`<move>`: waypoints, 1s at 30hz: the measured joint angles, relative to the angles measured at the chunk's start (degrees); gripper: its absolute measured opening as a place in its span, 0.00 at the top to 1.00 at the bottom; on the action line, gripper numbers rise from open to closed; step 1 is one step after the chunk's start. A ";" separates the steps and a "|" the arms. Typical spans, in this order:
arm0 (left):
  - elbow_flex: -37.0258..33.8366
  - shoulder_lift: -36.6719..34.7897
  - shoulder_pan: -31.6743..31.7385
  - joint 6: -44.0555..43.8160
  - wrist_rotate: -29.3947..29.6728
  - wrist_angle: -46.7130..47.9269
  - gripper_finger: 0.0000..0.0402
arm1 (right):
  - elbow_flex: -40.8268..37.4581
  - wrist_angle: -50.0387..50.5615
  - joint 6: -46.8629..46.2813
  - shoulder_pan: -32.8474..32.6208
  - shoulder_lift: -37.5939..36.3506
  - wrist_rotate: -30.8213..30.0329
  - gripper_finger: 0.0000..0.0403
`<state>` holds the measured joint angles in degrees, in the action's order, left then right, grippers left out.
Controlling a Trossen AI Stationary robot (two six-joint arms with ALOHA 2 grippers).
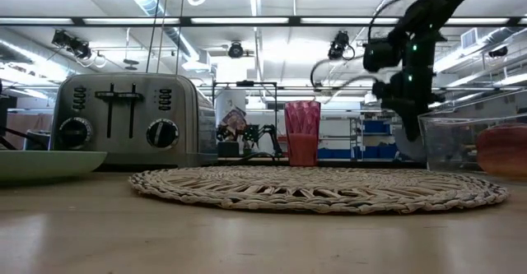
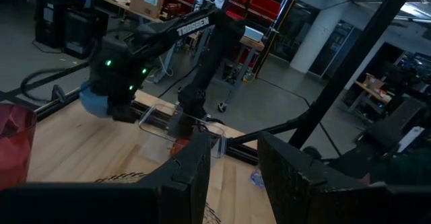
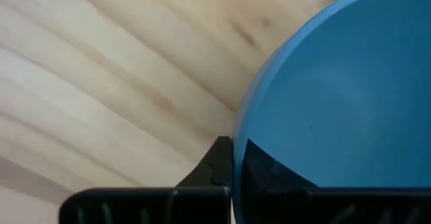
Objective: Arrange a breakfast setting
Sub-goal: Put the blue bowl on the brown mat
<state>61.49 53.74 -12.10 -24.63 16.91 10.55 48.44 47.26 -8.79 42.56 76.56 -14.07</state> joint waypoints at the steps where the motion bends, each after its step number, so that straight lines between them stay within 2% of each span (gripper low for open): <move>1: 0.00 0.00 0.00 0.15 0.00 0.00 0.68 | 0.94 0.80 0.23 -0.36 -1.06 -0.19 0.98; 6: 0.00 0.00 0.00 0.89 0.00 0.00 0.68 | 7.93 6.01 4.03 -3.16 -5.52 -0.35 0.98; 12: 0.02 -0.04 0.00 3.58 -0.03 -2.45 0.68 | 19.98 19.30 8.65 -10.09 -6.41 -0.03 0.98; 16: 0.02 -0.07 -0.02 6.31 -0.04 -3.37 0.68 | 26.59 24.60 8.94 -16.62 -6.50 3.85 0.98; 20: 0.02 -0.07 -0.02 7.04 -0.04 -3.30 0.68 | 30.60 24.73 10.66 -25.04 -6.53 9.70 0.98; 26: 0.02 -0.04 0.41 12.64 -0.03 -3.32 0.68 | 31.46 23.56 11.96 -39.59 -4.34 13.05 0.98; 30: 0.02 -0.04 -0.24 13.16 -0.54 -3.30 0.68 | 31.46 18.48 11.97 -46.77 -0.74 14.04 0.98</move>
<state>61.52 53.69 -12.34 -11.46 16.37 7.25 79.90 65.74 3.18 -4.20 75.82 -0.02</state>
